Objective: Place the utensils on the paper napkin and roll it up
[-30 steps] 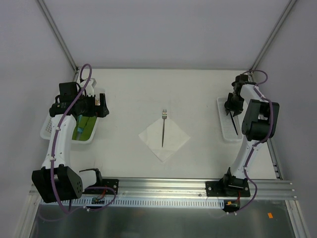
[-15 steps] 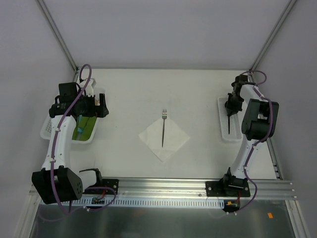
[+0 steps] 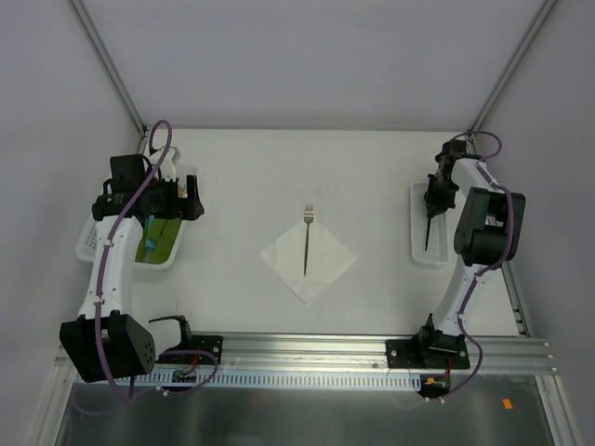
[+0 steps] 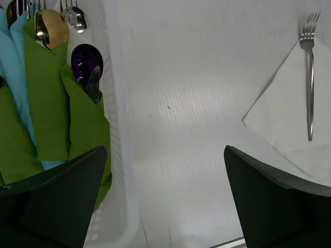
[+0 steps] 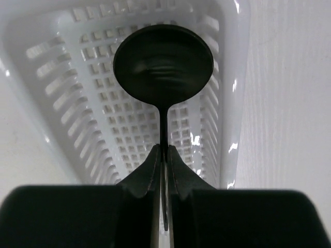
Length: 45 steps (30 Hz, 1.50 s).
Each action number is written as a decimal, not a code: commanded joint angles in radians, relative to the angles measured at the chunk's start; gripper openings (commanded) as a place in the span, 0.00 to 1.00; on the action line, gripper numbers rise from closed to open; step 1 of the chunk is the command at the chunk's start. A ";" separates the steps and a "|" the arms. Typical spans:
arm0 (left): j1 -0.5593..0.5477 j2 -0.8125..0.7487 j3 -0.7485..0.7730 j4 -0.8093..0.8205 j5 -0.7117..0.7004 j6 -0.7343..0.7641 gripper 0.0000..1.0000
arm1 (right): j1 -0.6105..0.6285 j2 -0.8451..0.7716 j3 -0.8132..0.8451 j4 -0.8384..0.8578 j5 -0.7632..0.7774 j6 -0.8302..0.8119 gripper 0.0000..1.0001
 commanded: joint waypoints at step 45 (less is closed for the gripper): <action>0.002 -0.011 0.027 0.005 -0.216 -0.186 0.99 | 0.809 0.001 0.072 0.107 0.021 0.612 0.00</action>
